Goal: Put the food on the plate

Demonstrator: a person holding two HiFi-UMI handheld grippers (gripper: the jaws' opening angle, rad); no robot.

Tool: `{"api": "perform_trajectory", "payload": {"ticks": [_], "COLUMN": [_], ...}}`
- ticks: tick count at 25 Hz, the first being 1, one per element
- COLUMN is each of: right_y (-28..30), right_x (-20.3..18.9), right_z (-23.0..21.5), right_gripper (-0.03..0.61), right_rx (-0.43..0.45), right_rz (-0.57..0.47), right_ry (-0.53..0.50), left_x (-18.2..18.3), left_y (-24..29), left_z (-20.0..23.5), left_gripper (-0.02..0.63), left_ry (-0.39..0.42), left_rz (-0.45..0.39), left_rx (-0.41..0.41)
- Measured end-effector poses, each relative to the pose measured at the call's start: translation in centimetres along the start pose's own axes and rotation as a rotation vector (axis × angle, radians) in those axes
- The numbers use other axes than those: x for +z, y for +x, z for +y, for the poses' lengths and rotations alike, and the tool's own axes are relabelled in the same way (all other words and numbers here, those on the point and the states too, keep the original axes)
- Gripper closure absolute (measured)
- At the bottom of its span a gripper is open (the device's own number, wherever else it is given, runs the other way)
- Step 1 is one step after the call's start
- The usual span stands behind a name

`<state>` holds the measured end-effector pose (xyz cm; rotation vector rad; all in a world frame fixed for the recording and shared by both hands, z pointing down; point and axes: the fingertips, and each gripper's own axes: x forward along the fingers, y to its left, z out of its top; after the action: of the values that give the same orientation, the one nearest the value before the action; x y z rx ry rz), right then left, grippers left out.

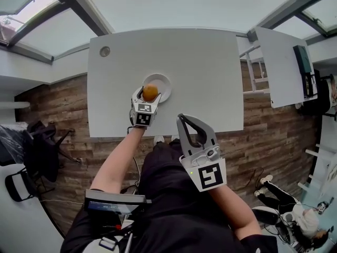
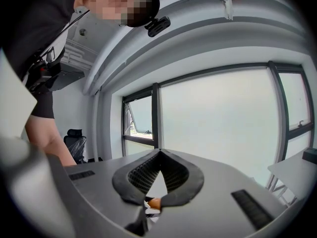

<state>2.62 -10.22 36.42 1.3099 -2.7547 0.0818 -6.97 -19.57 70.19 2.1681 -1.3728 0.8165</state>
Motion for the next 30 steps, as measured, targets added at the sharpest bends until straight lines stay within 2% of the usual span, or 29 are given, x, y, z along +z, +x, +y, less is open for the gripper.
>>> {"api": "perform_trajectory", "payload": {"ticks": [7, 17, 21, 30], "right_y": [-0.5, -0.8, -0.7, 0.1], "right_x": [-0.4, -0.8, -0.8, -1.6], "right_z": [-0.5, -0.6, -0.6, -0.8], "right_gripper": [0.581, 0.581, 0.581, 0.581], "right_rx": [-0.022, -0.047, -0.045, -0.048], "right_rz": [0.015, 0.019, 0.023, 0.051], "right_ry": [-0.011, -0.002, 0.001, 0.013], "left_x": [-0.5, -0.3, -0.5, -0.6], "left_y": [1.4, 1.9, 1.6, 2.7], "left_z": [-0.2, -0.1, -0.3, -0.5], "left_gripper": [0.273, 0.273, 0.273, 0.273], "left_ry": [0.006, 0.005, 0.009, 0.003], "left_rz": [-0.017, -0.004, 0.027, 0.026], "left_rx": [-0.024, -0.032, -0.029, -0.068]}}
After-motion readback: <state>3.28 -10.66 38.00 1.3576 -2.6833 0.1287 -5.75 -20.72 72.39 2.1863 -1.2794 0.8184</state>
